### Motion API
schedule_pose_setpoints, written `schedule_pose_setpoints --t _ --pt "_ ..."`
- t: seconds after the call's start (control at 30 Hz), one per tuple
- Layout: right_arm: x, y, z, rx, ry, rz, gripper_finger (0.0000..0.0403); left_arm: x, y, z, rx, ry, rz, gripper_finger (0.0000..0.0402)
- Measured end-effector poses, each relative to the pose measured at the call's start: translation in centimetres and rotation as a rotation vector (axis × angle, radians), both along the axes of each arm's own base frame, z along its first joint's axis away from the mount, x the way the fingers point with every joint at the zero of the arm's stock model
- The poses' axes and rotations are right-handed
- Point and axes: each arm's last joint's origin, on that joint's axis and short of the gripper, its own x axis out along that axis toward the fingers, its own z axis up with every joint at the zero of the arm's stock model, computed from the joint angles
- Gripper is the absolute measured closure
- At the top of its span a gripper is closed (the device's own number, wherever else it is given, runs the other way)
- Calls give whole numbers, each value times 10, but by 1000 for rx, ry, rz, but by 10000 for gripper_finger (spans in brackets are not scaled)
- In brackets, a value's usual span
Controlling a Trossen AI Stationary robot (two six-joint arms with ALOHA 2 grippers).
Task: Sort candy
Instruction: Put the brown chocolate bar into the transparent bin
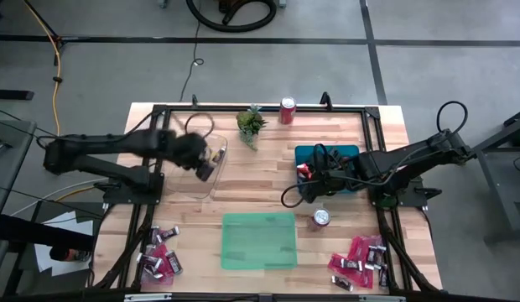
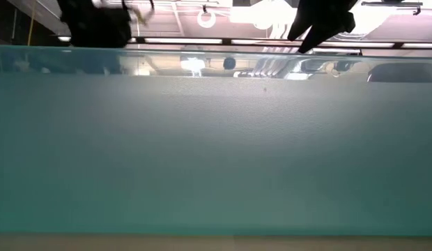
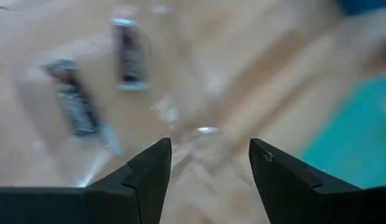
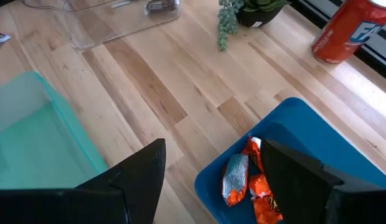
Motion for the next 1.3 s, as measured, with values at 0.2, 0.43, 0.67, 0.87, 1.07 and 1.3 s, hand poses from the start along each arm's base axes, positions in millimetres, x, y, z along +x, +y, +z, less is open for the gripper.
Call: schedule_pose_setpoints --t 0.2,0.43,0.67,0.87,1.07,1.3 --pt "0 0 0 -2 7 6 146 -11 -67 17 -38 -163 -175 199" --pt "-1 0 0 -4 10 7 146 -37 -135 -1 -19 28 -517 199" --pt "-1 0 -1 -6 17 7 146 -53 -180 -41 63 284 -637 199" --pt "-1 0 -1 -6 17 7 147 -58 -197 -89 58 406 -641 199" --pt "-1 0 -1 -6 17 7 147 -61 -192 -115 61 433 -615 199" --pt "-1 0 -1 -2 14 1 147 -65 -181 -130 62 469 -567 200"
